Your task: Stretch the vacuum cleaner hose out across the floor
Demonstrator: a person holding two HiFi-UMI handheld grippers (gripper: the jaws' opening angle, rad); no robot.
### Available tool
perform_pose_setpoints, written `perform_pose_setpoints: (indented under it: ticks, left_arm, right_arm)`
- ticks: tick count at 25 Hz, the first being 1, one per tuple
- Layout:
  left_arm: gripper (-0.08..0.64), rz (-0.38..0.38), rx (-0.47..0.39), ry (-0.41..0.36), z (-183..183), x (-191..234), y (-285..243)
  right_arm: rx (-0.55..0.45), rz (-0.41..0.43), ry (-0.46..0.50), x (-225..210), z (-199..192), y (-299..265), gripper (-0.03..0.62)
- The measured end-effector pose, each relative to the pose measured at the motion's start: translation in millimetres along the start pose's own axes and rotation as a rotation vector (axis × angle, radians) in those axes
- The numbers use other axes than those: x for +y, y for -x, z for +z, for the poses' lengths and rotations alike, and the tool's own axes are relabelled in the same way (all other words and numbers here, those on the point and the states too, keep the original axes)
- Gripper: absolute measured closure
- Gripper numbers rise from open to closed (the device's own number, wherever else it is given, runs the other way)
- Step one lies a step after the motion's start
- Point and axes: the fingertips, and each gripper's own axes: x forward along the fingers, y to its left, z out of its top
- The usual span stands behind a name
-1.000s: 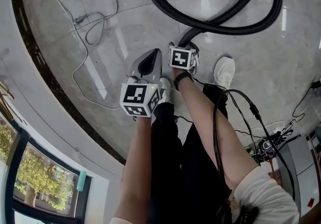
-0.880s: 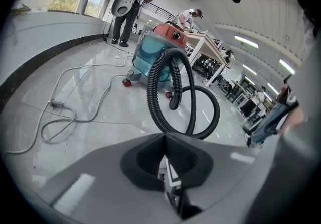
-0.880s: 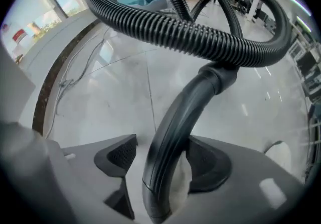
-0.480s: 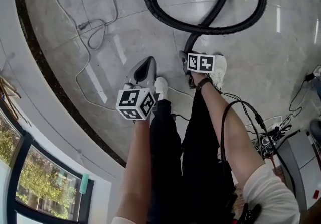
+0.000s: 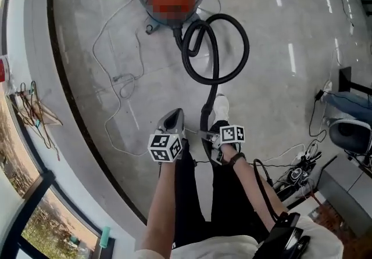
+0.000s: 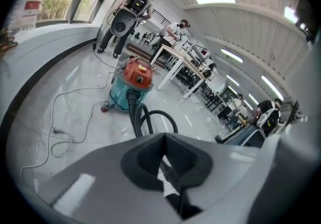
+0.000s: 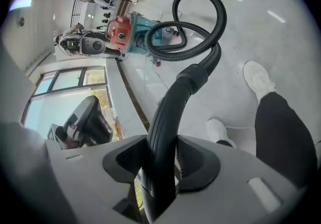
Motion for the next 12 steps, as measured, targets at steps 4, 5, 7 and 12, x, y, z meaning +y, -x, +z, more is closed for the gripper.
perform_pose_setpoints:
  ticks: [4, 5, 7, 12]
  left_arm:
    - [0.558, -0.077, -0.041, -0.038, 49.0, -58.7, 68.4]
    - [0.558, -0.098, -0.056, -0.058, 60.5, -70.8, 81.4]
    - [0.558, -0.127, -0.075, -0.096, 76.9, -92.6, 107.1]
    - [0.558, -0.135, -0.086, -0.152, 75.7, -134.7, 173.7]
  right_arm:
    - [0.000, 0.017, 0.008, 76.8, -63.4, 75.3, 0.425]
    - [-0.005, 0.028, 0.017, 93.8, -73.6, 91.8, 0.423]
    - [-0.011, 0.039, 0.041, 121.7, -95.7, 124.4, 0.423]
    - [0.000, -0.056, 0.117, 136.1, -165.5, 198.8, 0.423]
